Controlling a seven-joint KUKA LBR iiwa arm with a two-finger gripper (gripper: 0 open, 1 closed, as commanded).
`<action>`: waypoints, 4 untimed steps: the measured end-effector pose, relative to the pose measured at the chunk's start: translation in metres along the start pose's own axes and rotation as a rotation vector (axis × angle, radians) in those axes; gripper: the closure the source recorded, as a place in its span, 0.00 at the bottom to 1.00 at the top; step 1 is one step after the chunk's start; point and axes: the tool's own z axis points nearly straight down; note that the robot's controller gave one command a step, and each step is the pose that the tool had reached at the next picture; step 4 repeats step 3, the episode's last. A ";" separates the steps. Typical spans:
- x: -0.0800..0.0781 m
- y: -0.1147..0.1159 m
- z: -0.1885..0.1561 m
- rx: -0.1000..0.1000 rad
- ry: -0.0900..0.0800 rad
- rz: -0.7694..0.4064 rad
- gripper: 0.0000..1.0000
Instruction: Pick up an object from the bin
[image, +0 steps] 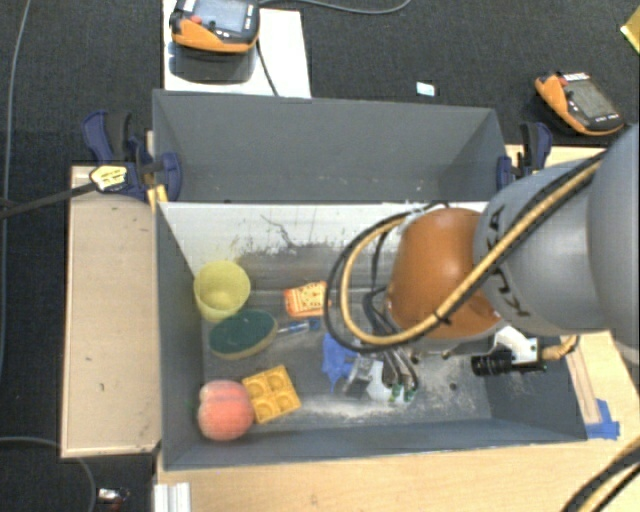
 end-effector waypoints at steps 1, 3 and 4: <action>0.002 -0.001 -0.017 0.003 0.007 0.000 1.00; 0.000 -0.001 -0.054 0.000 0.001 -0.004 1.00; 0.000 -0.001 -0.054 0.000 0.001 -0.004 1.00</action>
Offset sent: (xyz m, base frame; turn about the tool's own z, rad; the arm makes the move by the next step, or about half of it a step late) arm -0.0019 -0.0004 0.0519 0.0002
